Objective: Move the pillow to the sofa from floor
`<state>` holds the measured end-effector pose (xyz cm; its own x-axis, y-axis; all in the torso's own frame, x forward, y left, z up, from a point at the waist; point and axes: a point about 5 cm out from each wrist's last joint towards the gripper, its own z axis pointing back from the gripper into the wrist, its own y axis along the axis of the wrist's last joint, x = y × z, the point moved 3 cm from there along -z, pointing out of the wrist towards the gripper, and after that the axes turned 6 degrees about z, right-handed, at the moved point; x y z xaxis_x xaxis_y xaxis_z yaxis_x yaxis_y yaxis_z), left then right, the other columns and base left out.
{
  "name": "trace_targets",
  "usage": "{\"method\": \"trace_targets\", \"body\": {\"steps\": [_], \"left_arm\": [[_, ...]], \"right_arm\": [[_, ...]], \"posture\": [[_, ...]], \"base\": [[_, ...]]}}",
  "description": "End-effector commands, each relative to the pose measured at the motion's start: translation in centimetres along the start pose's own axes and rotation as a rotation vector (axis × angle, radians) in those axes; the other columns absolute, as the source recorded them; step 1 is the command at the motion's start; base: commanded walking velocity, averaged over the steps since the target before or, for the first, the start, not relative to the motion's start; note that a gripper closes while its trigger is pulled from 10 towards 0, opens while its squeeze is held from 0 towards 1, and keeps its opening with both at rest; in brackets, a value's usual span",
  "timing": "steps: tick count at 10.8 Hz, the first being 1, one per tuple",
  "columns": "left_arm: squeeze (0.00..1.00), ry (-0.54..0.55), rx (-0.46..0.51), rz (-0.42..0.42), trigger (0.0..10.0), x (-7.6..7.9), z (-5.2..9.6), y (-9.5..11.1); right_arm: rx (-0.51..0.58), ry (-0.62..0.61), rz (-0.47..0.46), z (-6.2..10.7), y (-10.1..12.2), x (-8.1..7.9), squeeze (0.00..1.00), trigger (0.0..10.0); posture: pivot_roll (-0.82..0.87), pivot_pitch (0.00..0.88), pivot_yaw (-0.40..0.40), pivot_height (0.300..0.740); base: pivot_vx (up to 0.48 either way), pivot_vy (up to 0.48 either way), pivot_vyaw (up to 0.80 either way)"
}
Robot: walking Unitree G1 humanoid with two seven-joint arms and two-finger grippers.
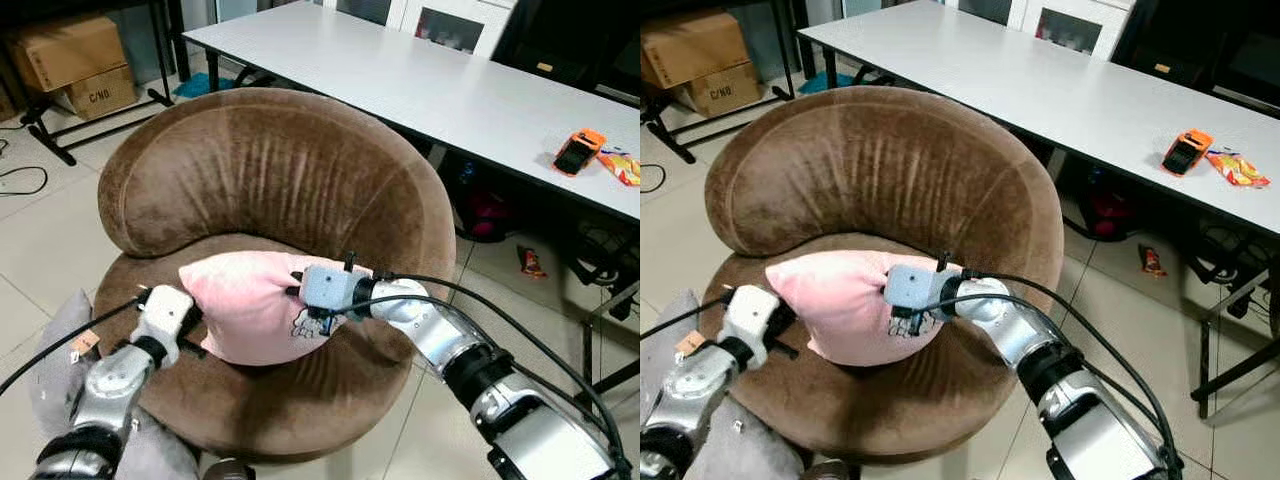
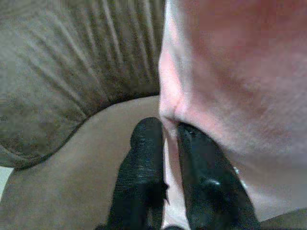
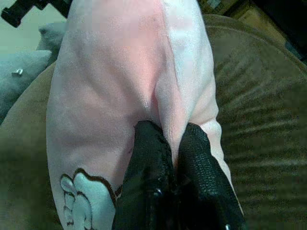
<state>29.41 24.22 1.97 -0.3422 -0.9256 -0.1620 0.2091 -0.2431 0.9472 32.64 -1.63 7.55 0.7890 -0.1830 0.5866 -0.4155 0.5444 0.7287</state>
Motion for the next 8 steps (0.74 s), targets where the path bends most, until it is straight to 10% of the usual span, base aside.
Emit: {"method": "trace_targets", "body": {"steps": [1, 7, 8], "left_arm": [[1.00, -0.002, 0.049, -0.011, 10.0, -0.3, 0.2, 0.8], [1.00, 0.221, 0.259, 0.014, 10.0, -2.2, 2.2, 7.8], [0.52, 0.269, 0.254, 0.049, 10.0, -1.3, 1.9, 8.2]], "right_arm": [[0.013, -0.025, -0.035, 0.3, -0.1, 0.1, 0.00, 0.0], [0.255, -0.406, -0.482, 3.3, 2.1, 3.8, 0.00, 0.0], [0.316, -0.469, -0.564, 4.5, 2.8, 4.6, 0.00, 0.0]], "posture": [[0.00, 0.000, -0.083, 0.740], [0.02, 0.000, -0.049, 0.740], [0.03, 0.000, -0.055, 0.740]], "base": [[0.000, 0.000, 0.00], [0.000, 0.000, 0.00], [0.000, 0.000, 0.00]]}}
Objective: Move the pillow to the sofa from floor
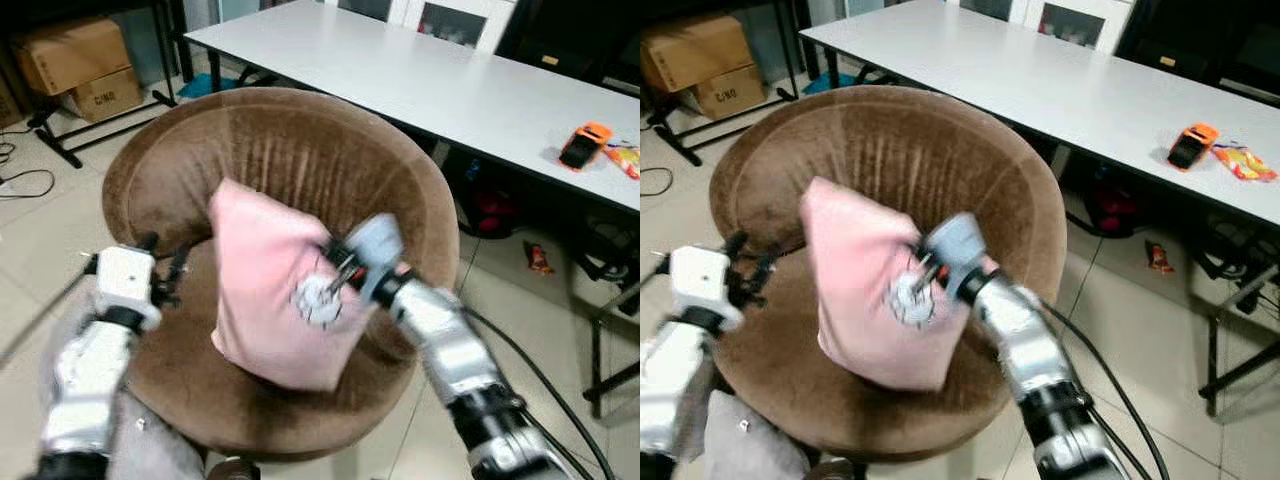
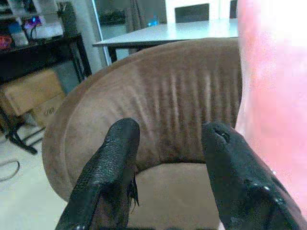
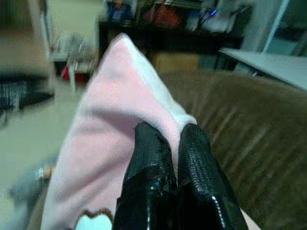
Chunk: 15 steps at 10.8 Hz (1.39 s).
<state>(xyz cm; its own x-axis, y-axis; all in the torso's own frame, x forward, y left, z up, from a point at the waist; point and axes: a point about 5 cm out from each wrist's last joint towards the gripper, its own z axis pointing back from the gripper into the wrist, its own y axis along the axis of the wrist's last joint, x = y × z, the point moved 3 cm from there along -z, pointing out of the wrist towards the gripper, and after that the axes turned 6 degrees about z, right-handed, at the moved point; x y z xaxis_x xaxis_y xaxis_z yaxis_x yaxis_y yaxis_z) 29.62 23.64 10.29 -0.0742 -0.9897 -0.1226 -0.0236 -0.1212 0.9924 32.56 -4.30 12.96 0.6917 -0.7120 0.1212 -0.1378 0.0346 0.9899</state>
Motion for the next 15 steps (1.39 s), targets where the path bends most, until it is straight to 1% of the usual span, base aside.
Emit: {"method": "trace_targets", "body": {"steps": [1, 2, 3, 4, 5, 6, 7, 8, 9, 10, 11, 13, 15], "left_arm": [[0.40, 0.006, 0.000, -0.011, 10.0, 0.3, -0.1, 0.6], [0.11, 0.005, 0.006, 0.002, 10.0, 1.3, 0.0, 1.4], [0.00, 0.030, 0.000, 0.017, 10.0, 1.5, 0.2, 1.7], [0.00, 0.047, -0.010, 0.028, 10.0, 1.6, 0.4, 1.8], [0.00, 0.047, -0.008, 0.007, 10.0, 1.9, 0.5, 1.9], [0.00, 0.051, -0.003, -0.032, 10.0, 2.2, 0.6, 2.0], [0.00, 0.069, -0.007, -0.035, 10.0, 2.2, 0.6, 2.1], [0.00, 0.072, -0.013, -0.052, 10.0, 2.4, 0.8, 2.0], [0.00, 0.075, -0.017, -0.067, 10.0, 2.5, 1.0, 2.1], [0.00, 0.084, -0.014, -0.068, 10.0, 2.6, 1.0, 2.2], [0.00, 0.088, -0.011, -0.057, 10.0, 2.7, 0.9, 2.3], [0.00, 0.093, -0.007, -0.052, 10.0, 2.8, 0.6, 2.4], [0.00, 0.096, -0.009, -0.053, 10.0, 2.9, 0.5, 2.4]], "right_arm": [[0.054, -0.037, -0.024, 0.2, 1.4, 0.8, 0.00, 0.0], [0.072, -0.068, -0.045, 0.6, 2.5, 1.0, 0.00, 0.0], [0.024, -0.128, -0.049, 1.3, 2.6, 1.2, 0.00, 7.8], [-0.005, -0.203, -0.053, 2.0, 2.4, 1.7, 0.00, 10.0], [-0.014, -0.216, -0.042, 2.7, 2.4, 1.9, 0.00, 10.0], [0.014, -0.272, 0.010, 3.2, 2.8, 2.6, 0.00, 10.0], [0.011, -0.296, -0.016, 3.8, 2.8, 3.3, 0.00, 10.0], [-0.015, -0.364, -0.018, 4.3, 2.5, 4.3, 0.00, 10.0], [-0.067, -0.424, -0.050, 4.7, 1.7, 4.9, 0.00, 10.0], [-0.136, -0.421, -0.052, 4.7, 0.7, 4.7, 0.00, 10.0], [-0.169, -0.411, -0.069, 4.7, 0.0, 4.3, 0.00, 10.0], [-0.186, -0.408, -0.098, 4.7, -0.4, 4.2, 0.00, 10.0], [-0.243, -0.426, -0.083, 4.9, -1.1, 4.5, 0.00, 10.0]], "posture": [[0.03, 0.000, -0.057, 0.740], [0.03, 0.000, -0.059, 0.740], [0.03, 0.000, -0.051, 0.740], [0.03, 0.000, -0.050, 0.740], [0.04, 0.000, -0.053, 0.740], [0.04, 0.000, -0.057, 0.740], [0.03, 0.000, -0.060, 0.740], [0.03, 0.000, -0.062, 0.740], [0.04, 0.000, -0.064, 0.740], [0.03, 0.000, -0.066, 0.740], [0.03, 0.000, -0.067, 0.740], [0.04, 0.000, -0.068, 0.740], [0.03, 0.000, -0.067, 0.740]], "base": [[0.000, 0.000, 0.00], [0.000, 0.000, 0.00], [0.000, 0.000, 0.00], [0.000, 0.000, 0.00], [0.000, 0.000, 0.00], [0.000, 0.000, 0.00], [0.000, -0.281, 0.00], [0.000, -0.307, 0.00], [0.000, -0.304, 0.00], [0.000, -0.307, 0.00], [0.000, -0.307, 0.00], [0.000, -0.306, 0.00], [0.000, -0.306, 0.00]]}}
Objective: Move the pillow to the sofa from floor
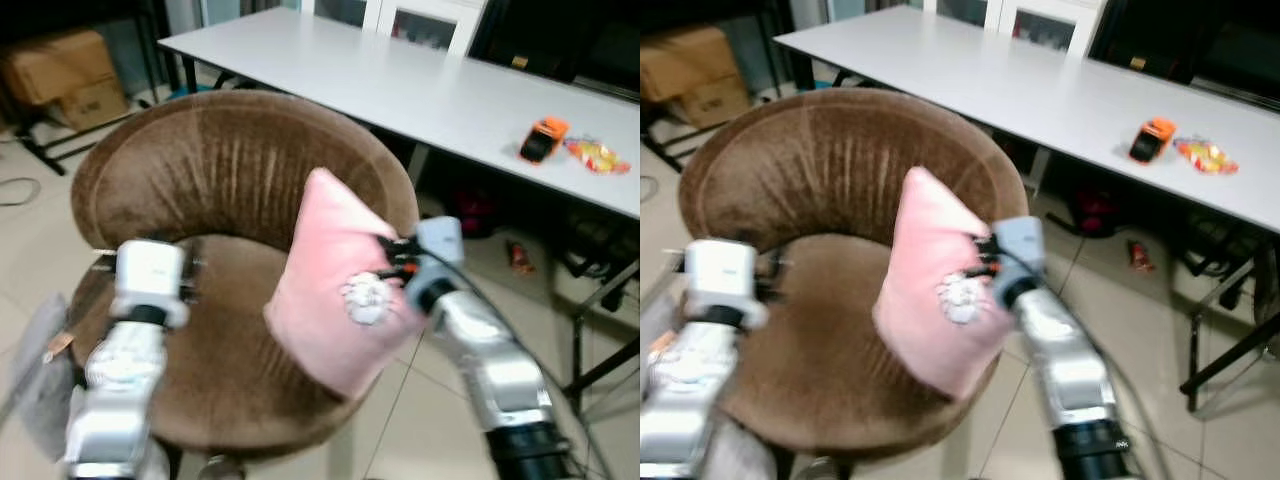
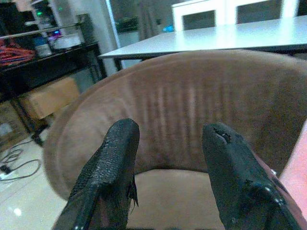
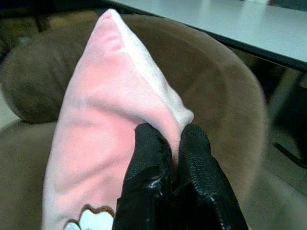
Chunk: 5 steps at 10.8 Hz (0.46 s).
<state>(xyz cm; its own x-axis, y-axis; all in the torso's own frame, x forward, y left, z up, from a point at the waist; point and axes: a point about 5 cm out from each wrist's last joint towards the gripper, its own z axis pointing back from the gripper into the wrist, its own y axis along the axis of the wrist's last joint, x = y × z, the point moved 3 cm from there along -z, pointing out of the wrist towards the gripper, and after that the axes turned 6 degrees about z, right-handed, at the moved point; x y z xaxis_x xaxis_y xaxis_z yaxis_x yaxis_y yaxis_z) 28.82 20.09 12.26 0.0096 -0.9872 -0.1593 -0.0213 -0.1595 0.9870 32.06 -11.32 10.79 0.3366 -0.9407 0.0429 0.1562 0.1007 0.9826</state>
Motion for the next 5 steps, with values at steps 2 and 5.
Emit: {"method": "trace_targets", "body": {"steps": [2, 5], "left_arm": [[0.00, 0.011, -0.005, -0.018, 10.0, -0.34, -0.11, 0.06], [0.00, 0.001, -0.002, -0.016, 10.0, -0.23, -0.28, 0.14]], "right_arm": [[0.030, -0.012, 0.006, -0.20, 1.17, 0.07, 0.00, 10.0], [0.020, -0.037, -0.001, 0.04, 1.10, 0.66, 0.00, 10.0]], "posture": [[0.02, 0.000, -0.060, 0.740], [0.02, 0.000, -0.047, 0.740]], "base": [[0.000, -0.306, 0.00], [0.000, -0.198, 0.00]]}}
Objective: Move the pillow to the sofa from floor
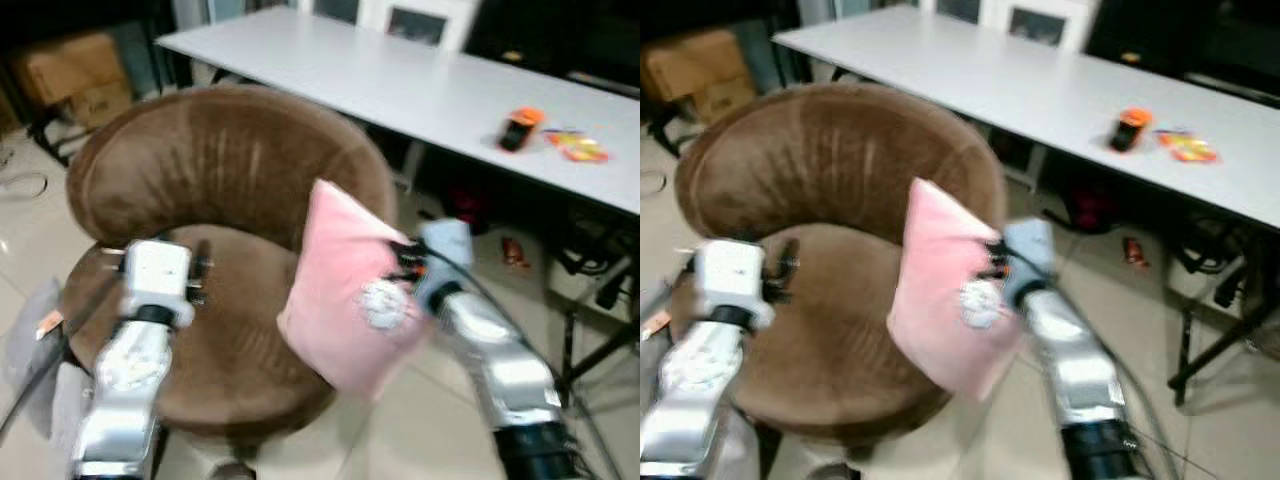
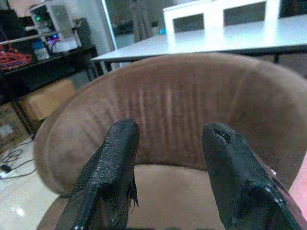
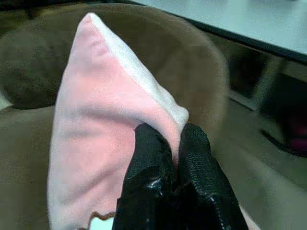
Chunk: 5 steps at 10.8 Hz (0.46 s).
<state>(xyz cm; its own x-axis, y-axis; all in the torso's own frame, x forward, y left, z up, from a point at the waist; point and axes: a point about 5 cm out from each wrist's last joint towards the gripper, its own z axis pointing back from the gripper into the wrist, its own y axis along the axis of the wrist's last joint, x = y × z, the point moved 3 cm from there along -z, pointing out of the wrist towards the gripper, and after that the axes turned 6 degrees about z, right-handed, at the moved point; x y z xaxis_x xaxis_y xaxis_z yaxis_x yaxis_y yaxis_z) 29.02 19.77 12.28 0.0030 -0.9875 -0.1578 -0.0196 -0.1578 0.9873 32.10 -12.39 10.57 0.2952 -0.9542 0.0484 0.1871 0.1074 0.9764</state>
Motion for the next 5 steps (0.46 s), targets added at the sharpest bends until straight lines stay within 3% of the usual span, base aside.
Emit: {"method": "trace_targets", "body": {"steps": [1, 3, 5], "left_arm": [[0.00, 0.013, -0.005, 0.005, 10.0, -0.4, -0.1, 0.1], [0.00, -0.028, 0.029, 0.035, 10.0, 0.0, 0.2, 0.8], [0.00, -0.022, 0.040, 0.037, 10.0, -0.2, 0.0, 1.1]], "right_arm": [[0.045, 0.002, -0.002, -0.2, 1.3, -0.3, 0.00, 10.0], [0.045, 0.054, 0.062, -0.4, 1.6, -1.0, 0.00, 10.0], [0.049, 0.078, 0.084, -0.4, 1.7, -1.6, 0.00, 10.0]], "posture": [[0.02, 0.000, -0.052, 0.740], [0.02, 0.000, -0.067, 0.740], [0.02, 0.000, -0.061, 0.740]], "base": [[0.000, 0.000, 0.00], [0.131, 0.000, 0.00], [0.367, 0.000, 0.80]]}}
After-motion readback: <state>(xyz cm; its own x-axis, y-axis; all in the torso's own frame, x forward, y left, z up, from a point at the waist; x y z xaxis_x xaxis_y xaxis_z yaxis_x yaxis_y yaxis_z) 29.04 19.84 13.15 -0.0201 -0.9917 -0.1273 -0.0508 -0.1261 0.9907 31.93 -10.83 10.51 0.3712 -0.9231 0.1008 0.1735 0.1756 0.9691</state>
